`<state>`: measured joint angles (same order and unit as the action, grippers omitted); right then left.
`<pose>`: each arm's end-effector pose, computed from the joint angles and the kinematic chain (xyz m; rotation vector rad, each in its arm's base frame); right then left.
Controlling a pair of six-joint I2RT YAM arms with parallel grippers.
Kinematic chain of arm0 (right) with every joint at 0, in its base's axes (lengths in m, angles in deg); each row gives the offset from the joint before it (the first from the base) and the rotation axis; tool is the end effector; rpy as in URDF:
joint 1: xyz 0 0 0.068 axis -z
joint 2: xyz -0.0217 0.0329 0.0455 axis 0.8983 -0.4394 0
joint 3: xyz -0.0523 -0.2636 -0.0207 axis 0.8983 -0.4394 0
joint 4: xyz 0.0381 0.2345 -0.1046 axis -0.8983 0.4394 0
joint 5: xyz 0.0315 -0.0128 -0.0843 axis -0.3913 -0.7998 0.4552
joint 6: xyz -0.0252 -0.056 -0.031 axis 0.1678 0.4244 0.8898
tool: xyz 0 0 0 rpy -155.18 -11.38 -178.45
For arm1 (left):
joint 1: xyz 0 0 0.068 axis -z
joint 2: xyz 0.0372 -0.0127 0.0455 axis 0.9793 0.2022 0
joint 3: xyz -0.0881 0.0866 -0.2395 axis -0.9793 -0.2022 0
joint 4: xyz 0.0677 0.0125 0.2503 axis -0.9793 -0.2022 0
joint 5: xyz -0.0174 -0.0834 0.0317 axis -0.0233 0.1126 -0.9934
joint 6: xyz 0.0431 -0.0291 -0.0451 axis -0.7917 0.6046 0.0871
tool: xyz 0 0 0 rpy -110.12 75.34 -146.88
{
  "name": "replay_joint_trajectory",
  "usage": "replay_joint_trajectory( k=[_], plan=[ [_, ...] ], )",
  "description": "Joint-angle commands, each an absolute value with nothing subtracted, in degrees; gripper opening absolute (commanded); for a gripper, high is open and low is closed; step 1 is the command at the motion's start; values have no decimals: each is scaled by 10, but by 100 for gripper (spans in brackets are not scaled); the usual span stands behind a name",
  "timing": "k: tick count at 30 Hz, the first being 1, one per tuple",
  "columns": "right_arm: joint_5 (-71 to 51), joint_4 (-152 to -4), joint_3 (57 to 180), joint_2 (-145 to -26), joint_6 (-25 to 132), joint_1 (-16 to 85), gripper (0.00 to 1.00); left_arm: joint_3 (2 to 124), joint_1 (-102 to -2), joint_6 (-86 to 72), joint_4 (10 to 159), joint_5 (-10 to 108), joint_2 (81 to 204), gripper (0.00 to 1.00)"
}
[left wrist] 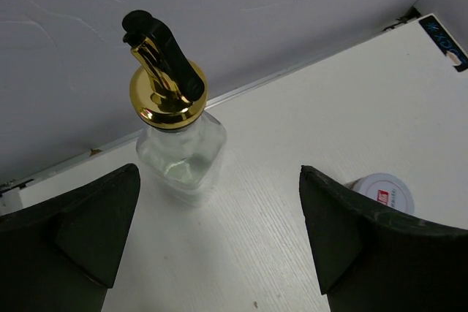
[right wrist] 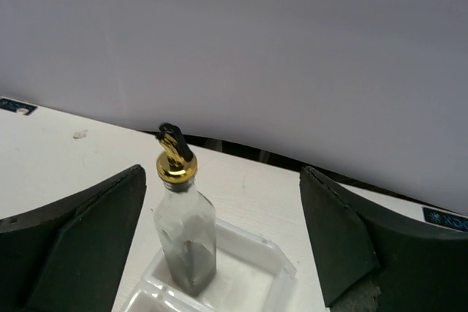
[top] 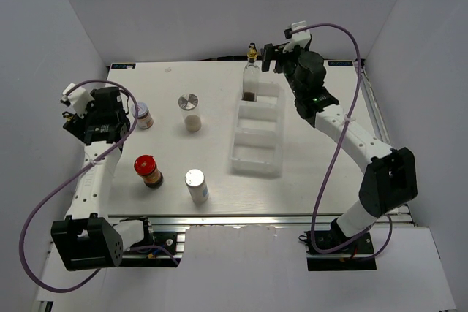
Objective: Organize the condiment bottles
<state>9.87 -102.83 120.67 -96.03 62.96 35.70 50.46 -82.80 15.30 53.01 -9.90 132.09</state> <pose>0.3607 0.1807 0.3968 -0.2010 1.3825 0.2280 0.2440 0.0622 0.3221 -1.0816 1.6828 0.6391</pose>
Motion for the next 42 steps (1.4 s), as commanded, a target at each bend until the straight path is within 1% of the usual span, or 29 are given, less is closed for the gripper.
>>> replay_joint_trajectory(
  k=[1,6,10,12,17,21,22,24,25,27,28,31,33,35,36,37,40,42],
  plan=[
    [131,-1012,1183,-922,649,365,89,523,-837,124,539,-154,1325,98],
    [140,-986,1170,-890,657,372,89,513,-857,59,588,-135,1338,98],
    [159,-994,1150,-863,673,372,89,512,-876,46,613,-140,1353,98],
    [162,-992,1146,-854,675,373,89,509,-895,36,631,-107,1364,98],
    [153,-982,1138,-833,677,373,89,511,-905,-5,675,-89,1386,98],
    [163,-984,1121,-807,680,373,89,526,-905,-9,672,-110,1410,92],
    [167,-986,1118,-802,681,372,89,530,-905,-10,671,-111,1413,86],
    [180,-991,1105,-788,683,372,89,529,-905,-10,672,-108,1418,79],
    [182,-996,1098,-785,684,372,89,525,-905,-10,674,-106,1419,69],
    [190,-1008,1079,-776,690,372,89,522,-905,-14,682,-103,1412,61],
    [195,-1005,1076,-775,692,372,89,522,-906,-16,682,-106,1411,52],
    [204,-993,1070,-767,696,373,89,516,-905,-24,695,-118,1393,49],
    [207,-993,1060,-755,698,372,89,509,-905,-34,707,-117,1384,41],
    [206,-993,1052,-747,697,372,90,507,-905,-35,711,-106,1376,27],
    [205,-993,1048,-739,697,372,89,509,-905,-34,712,-103,1373,8],
    [204,-993,1048,-737,698,372,89,511,-905,-28,712,-99,1368,0],
    [194,-975,1051,-726,703,373,89,536,-905,-25,706,-81,1357,0],
    [164,-963,1053,-714,710,373,89,562,-905,-24,700,-42,1345,0]
  ],
)
